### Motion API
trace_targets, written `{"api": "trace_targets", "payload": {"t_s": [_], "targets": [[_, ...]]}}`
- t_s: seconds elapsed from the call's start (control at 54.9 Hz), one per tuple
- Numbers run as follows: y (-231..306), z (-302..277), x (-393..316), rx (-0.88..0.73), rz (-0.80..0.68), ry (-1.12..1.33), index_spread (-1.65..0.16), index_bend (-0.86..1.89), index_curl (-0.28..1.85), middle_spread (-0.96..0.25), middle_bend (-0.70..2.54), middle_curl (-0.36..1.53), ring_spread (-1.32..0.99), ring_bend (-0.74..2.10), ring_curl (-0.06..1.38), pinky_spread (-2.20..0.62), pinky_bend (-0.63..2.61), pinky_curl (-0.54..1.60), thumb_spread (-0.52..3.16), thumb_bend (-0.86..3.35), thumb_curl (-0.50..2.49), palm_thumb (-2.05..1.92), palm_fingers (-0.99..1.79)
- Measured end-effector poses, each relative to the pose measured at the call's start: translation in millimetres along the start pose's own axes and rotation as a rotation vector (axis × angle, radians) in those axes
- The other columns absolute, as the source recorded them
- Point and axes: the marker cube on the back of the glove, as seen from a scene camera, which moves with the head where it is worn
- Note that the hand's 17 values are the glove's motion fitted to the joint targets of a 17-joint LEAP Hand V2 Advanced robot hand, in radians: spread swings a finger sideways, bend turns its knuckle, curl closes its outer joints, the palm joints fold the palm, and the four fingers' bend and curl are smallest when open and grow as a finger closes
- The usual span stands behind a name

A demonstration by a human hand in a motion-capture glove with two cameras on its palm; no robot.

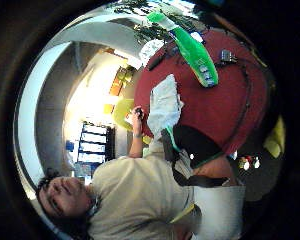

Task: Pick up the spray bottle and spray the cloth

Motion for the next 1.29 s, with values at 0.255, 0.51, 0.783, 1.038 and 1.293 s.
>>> {"api": "trace_targets", "payload": {"t_s": [0.255, 0.51, 0.783, 1.038, 1.293], "targets": [[-38, 43, -14, 0.063, -0.007, -0.418, -0.39, 0.11, 0.21, 0.01, 0.2, 0.27, -0.05, 0.41, 0.28, 0.2, 0.45, 0.32, 1.09, 0.04, 0.34, 0.65, 0.41], [-93, 54, -36, 0.238, 0.047, -0.688, -0.35, 0.13, 0.21, 0.03, 0.25, 0.33, -0.03, 0.44, 0.31, 0.15, 0.44, 0.33, 1.09, 0.05, 0.4, 0.82, 0.61], [-143, 63, -44, 0.36, 0.14, -0.731, -0.26, 0.16, 0.27, -0.08, 0.38, 0.42, -0.12, 0.61, 0.4, -0.15, 0.58, 0.41, 1.01, 0.03, 0.48, 0.96, 1.34], [-169, 72, -44, 0.473, 0.149, -0.743, -0.26, 0.66, 0.5, -0.18, 0.72, 0.63, -0.19, 0.91, 0.57, -0.15, 0.86, 0.59, 0.93, 0.08, 0.61, 1.11, 1.38], [-125, 63, -45, 0.365, 0.176, -0.49, -0.24, 0.7, 0.62, -0.21, 0.82, 0.77, -0.2, 1.01, 0.65, -0.16, 0.99, 0.69, 0.86, 0.0, 0.69, 1.04, 1.1]]}}
